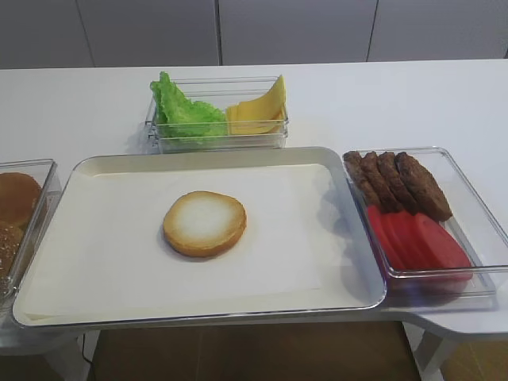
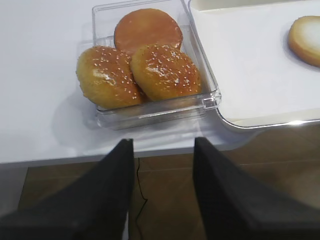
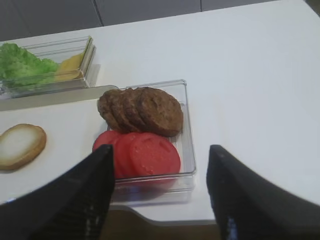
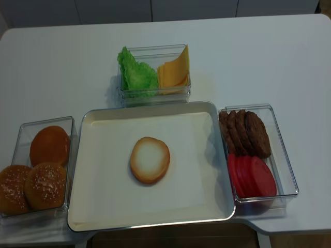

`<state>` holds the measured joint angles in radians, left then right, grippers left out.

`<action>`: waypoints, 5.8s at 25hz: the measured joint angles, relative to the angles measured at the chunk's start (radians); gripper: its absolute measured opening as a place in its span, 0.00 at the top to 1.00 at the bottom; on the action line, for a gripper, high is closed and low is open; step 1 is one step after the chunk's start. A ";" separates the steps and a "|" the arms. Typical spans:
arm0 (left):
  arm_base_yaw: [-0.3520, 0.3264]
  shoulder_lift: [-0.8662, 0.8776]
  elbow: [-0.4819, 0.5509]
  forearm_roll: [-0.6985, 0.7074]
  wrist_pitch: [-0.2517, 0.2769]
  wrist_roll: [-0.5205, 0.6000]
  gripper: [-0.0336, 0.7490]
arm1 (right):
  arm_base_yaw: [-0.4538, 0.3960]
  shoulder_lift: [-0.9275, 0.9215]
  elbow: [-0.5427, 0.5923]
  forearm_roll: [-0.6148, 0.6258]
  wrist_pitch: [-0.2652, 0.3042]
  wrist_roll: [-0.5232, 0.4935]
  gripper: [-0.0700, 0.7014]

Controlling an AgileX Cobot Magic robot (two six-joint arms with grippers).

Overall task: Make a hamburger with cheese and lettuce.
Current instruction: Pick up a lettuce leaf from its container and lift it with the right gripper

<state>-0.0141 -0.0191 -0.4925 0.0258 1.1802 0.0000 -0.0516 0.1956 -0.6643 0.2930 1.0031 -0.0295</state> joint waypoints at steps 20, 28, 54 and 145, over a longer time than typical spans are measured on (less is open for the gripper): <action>0.000 0.000 0.000 0.000 0.000 0.000 0.58 | 0.050 1.014 -0.658 0.362 -0.113 -0.118 0.40; 0.000 0.000 0.000 0.000 0.000 0.000 0.58 | 0.276 1.318 -0.901 0.358 -0.144 -0.105 0.40; 0.000 0.000 0.000 0.000 0.000 0.000 0.58 | 0.600 2.006 -1.381 0.372 -0.360 -0.105 0.39; 0.000 0.000 0.002 0.000 0.000 0.000 0.59 | 0.617 2.078 -1.383 0.493 -0.453 -0.168 0.91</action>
<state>-0.0141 -0.0191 -0.4905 0.0258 1.1802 0.0000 0.5653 2.2737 -2.0473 0.7860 0.5505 -0.1978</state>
